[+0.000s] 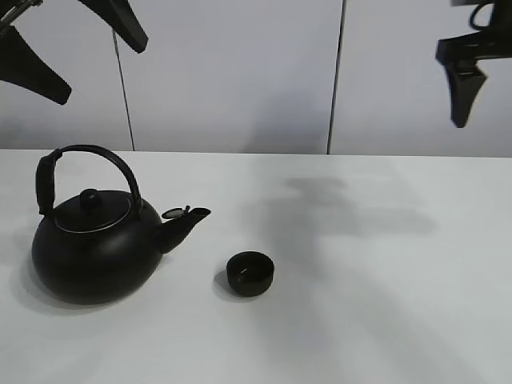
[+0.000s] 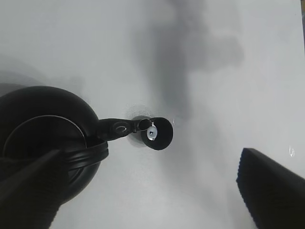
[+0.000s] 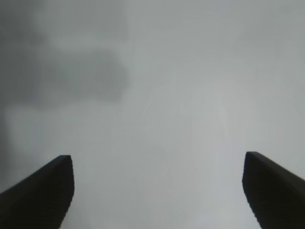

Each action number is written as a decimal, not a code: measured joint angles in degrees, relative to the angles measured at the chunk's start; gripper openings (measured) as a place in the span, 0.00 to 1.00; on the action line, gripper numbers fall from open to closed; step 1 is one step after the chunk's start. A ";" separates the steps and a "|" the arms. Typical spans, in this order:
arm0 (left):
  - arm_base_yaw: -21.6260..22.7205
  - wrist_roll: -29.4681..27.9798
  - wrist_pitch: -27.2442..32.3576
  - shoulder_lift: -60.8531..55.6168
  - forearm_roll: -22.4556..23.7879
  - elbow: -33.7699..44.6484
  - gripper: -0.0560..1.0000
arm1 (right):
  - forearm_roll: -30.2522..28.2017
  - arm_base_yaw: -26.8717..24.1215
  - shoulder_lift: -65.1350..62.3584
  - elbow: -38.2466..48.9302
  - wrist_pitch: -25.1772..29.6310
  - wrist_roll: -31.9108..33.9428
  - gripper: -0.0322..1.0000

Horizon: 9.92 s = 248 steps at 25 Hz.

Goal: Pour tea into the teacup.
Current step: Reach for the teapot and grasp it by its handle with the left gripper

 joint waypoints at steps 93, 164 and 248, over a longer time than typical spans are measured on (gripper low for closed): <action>-12.99 10.55 -91.97 -18.99 12.34 50.40 0.71 | 7.88 -3.83 -104.66 64.23 -5.81 -5.71 0.60; -4.69 -0.57 -111.79 8.53 28.72 54.88 0.71 | 7.88 -3.83 -104.66 64.23 -6.02 -5.71 0.60; -4.51 3.19 -108.54 4.42 40.05 53.21 0.16 | 7.88 -3.83 -104.66 64.23 -6.02 -5.71 0.60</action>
